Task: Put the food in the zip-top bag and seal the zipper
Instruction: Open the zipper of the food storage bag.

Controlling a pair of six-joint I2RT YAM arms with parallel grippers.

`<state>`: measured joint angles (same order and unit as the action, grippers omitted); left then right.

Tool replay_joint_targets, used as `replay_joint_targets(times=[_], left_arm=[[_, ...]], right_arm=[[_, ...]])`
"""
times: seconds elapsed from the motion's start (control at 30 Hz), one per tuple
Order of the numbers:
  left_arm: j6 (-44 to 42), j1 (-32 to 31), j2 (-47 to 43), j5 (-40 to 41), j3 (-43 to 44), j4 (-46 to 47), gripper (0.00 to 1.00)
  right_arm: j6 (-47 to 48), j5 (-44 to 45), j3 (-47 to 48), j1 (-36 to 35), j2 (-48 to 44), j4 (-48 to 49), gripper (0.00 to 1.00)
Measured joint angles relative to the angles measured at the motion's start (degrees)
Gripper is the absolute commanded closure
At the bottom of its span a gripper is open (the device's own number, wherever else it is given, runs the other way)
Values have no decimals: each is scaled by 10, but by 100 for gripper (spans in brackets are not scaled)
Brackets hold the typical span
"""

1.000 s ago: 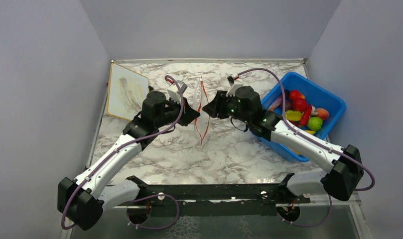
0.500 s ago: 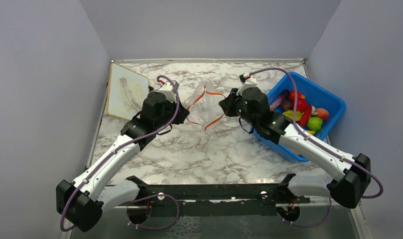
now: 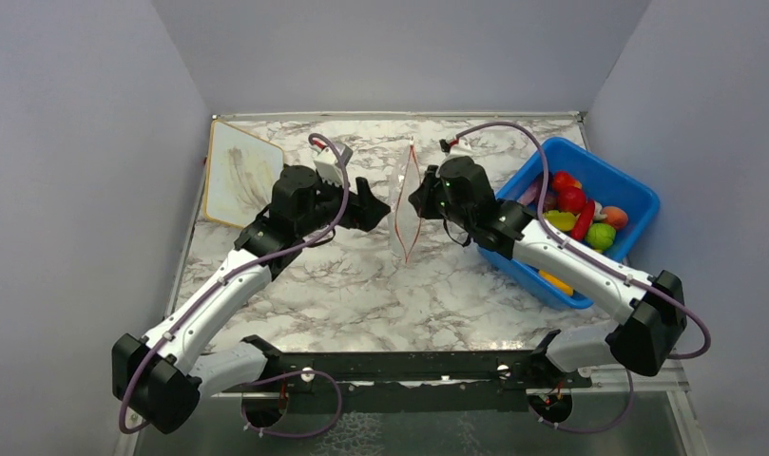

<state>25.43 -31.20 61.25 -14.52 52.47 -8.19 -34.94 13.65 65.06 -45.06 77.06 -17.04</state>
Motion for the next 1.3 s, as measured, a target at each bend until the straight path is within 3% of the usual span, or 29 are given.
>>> replay_joint_targets(times=[0.3, 0.5, 0.9, 1.07, 1.3], left_arm=[[-52, -4, 55, -30, 73, 36, 20], [-77, -30, 103, -19, 93, 31, 22], [-125, -60, 156, 136, 119, -32, 63], [-144, -63, 158, 183, 127, -50, 100], [-172, -63, 149, 257, 127, -83, 100]], right_arm=[[-49, 10, 81, 0, 54, -65, 99], [-73, 11, 85, 0, 61, -79, 99], [-83, 12, 84, 0, 62, -90, 99], [-76, 12, 75, 0, 62, -83, 99], [-35, 12, 10, 0, 25, -49, 99]])
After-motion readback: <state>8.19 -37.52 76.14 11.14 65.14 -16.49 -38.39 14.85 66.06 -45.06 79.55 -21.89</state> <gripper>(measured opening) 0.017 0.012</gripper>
